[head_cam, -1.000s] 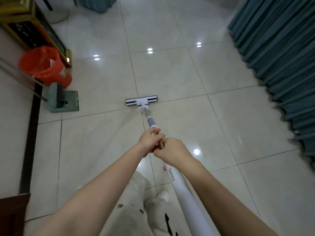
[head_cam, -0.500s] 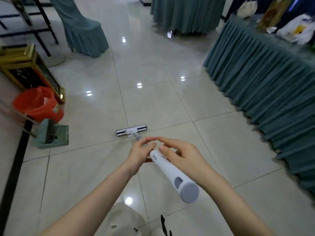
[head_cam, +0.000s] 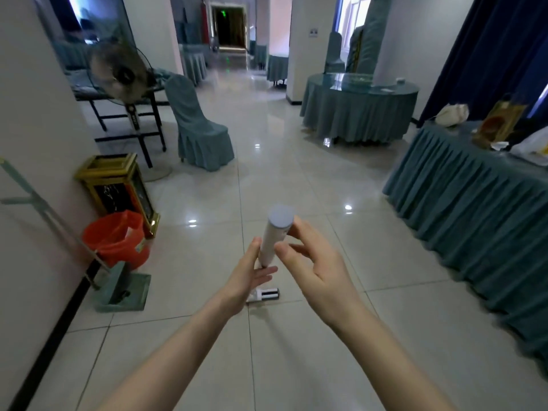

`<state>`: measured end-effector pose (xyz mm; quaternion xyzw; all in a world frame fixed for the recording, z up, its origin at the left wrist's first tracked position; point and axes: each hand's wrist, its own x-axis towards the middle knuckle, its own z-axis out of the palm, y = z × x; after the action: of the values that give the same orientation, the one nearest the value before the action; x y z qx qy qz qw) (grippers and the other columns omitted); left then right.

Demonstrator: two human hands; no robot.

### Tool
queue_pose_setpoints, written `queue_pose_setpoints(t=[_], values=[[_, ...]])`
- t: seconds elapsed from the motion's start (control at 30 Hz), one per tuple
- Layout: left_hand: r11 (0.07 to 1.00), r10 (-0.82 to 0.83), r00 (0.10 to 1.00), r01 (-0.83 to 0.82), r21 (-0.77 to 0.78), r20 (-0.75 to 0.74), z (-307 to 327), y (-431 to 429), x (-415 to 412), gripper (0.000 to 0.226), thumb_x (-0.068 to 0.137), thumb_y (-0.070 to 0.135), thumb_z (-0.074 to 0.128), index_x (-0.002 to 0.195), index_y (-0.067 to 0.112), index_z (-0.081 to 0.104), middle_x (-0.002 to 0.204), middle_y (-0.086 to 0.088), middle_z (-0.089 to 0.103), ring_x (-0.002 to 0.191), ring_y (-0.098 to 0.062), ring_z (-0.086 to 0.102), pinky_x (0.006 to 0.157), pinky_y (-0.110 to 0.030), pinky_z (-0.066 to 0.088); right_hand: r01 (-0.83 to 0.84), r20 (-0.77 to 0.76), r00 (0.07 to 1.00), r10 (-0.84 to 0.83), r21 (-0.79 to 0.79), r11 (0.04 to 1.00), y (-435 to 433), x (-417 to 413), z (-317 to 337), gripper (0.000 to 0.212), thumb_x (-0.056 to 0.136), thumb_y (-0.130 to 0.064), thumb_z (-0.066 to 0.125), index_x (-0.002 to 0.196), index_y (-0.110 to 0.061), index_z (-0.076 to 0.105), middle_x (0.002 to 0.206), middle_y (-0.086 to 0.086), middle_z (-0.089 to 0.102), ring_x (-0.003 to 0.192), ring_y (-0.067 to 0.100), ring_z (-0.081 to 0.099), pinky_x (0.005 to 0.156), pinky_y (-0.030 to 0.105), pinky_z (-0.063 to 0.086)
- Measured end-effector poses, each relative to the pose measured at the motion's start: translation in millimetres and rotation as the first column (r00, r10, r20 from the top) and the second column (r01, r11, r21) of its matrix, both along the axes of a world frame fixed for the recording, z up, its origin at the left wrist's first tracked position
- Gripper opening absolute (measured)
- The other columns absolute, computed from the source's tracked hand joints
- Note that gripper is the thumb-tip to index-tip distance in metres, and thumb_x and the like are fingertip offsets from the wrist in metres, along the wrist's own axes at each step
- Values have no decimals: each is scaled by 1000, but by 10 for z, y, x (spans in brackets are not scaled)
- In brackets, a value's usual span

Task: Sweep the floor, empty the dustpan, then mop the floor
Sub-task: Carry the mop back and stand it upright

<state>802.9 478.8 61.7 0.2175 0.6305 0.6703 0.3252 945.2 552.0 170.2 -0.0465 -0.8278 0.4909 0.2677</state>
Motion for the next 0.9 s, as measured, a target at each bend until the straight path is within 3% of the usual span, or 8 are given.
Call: queue_pose_setpoints(t=[0.1, 0.17, 0.33, 0.43, 0.57, 0.67, 0.8, 0.9], values=[[999, 33, 999, -33, -7, 22, 135, 141, -262, 92, 71, 84, 38, 144, 28, 40, 139, -3, 52, 105, -15, 68, 105, -52, 43, 53, -24, 998, -52, 44, 998, 125, -421, 104, 44, 92, -32, 61, 134, -30, 49, 120, -15, 58, 113, 2, 56, 93, 29, 51], [1000, 20, 1000, -20, -7, -6, 225, 249, -480, 94, 68, 86, 39, 144, 31, 38, 139, 1, 51, 105, -15, 67, 105, -50, 42, 72, -51, 996, -71, 34, 997, 265, -709, 201, 36, 93, -26, 61, 126, -34, 50, 115, -16, 59, 109, -1, 57, 90, 21, 52], [994, -44, 983, 61, 88, -180, 490, 561, -1091, 59, 89, 67, 38, 141, 38, 37, 145, 8, 39, 128, -15, 48, 99, -41, 50, 126, -96, 988, -118, 81, 989, 656, -1471, 507, 32, 95, -26, 58, 120, -40, 44, 109, -24, 58, 103, -4, 57, 79, 8, 48], [994, -36, 972, 59, 94, -231, 551, 778, -1543, 60, 92, 62, 40, 146, 41, 25, 151, 10, 31, 131, -17, 44, 96, -39, 52, 148, -109, 985, -137, 103, 984, 891, -1943, 661, 34, 95, -28, 57, 126, -35, 45, 114, -15, 58, 103, 1, 58, 79, 11, 48], [998, -30, 956, 44, 42, -292, 614, 1049, -2096, 58, 92, 62, 39, 146, 49, 19, 151, 13, 30, 115, -10, 59, 96, -40, 53, 196, -113, 977, -183, 115, 974, 1160, -2574, 832, 42, 94, -26, 59, 134, -26, 45, 121, -11, 56, 104, 6, 58, 79, 11, 46], [1000, -10, 932, 8, -9, -363, 670, 1284, -2511, 56, 95, 57, 38, 146, 51, 15, 142, 7, 42, 96, -6, 68, 93, -42, 54, 211, -124, 972, -198, 97, 973, 1356, -3013, 907, 49, 94, -24, 60, 139, -27, 41, 127, -8, 56, 104, 7, 58, 83, 20, 51], [998, 56, 890, -67, -9, -453, 733, 1583, -2960, 55, 98, 48, 39, 147, 49, 15, 125, -1, 52, 86, -9, 69, 86, -42, 57, 214, -138, 969, -204, 61, 975, 1664, -3575, 971, 55, 94, -22, 60, 144, -29, 38, 126, -5, 56, 102, 12, 58, 87, 31, 53], [990, 131, 833, -138, 27, -537, 762, 1809, -3320, 57, 99, 38, 41, 147, 52, 13, 130, 2, 51, 77, -11, 68, 77, -37, 59, 191, -128, 975, -181, 74, 979, 1938, -4025, 945, 65, 94, -20, 60, 147, -40, 27, 131, -4, 53, 106, 12, 58, 90, 30, 52]])
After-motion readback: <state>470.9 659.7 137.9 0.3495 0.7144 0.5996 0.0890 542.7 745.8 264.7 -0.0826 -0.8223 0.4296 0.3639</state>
